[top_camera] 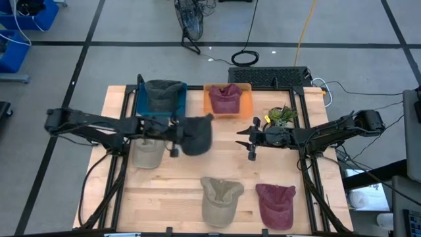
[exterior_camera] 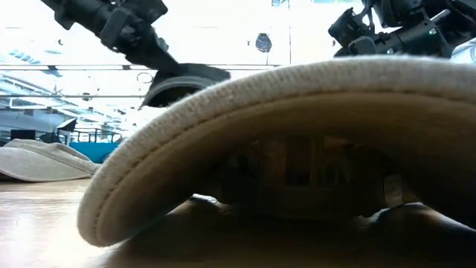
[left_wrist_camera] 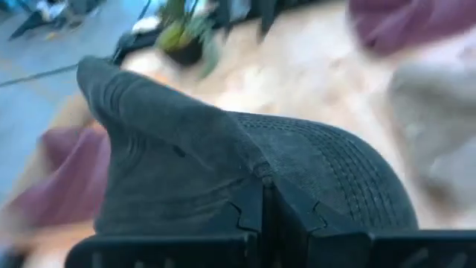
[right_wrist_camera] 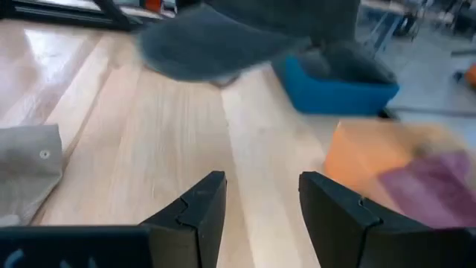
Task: Pick & Place hat
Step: Put the black cap into the blue bin
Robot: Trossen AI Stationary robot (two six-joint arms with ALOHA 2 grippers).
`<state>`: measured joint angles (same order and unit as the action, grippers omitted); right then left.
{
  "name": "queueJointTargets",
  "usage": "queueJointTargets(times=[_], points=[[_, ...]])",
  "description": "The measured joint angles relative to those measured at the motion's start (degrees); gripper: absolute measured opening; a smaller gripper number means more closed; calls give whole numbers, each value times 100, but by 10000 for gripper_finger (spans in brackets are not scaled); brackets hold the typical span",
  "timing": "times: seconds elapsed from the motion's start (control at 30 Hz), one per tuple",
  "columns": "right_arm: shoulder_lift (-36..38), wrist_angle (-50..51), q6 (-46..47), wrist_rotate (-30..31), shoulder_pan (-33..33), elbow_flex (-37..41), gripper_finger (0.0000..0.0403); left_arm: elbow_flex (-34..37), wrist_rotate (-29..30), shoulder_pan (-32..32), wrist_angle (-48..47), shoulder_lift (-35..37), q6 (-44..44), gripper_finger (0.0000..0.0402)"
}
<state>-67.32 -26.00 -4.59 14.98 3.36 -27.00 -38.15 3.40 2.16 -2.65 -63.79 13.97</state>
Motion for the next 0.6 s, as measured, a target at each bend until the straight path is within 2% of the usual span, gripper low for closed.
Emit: queueJointTargets(times=[0.17, 0.27, 0.47, 0.6], points=[[306, 73, -285, 0, 0, 0, 155, -16, 505, 492, -1293, 914, 218, 7], [496, 103, -391, -3, 2, 0, 155, -261, 566, 781, -1919, 1283, 269, 16], [789, 100, -405, -20, 13, 0, 155, -1036, 668, 1457, -3278, 1364, 594, 7], [891, 97, -405, -22, 13, 0, 155, -1319, 669, 2069, -3850, 1237, 1022, 16]])
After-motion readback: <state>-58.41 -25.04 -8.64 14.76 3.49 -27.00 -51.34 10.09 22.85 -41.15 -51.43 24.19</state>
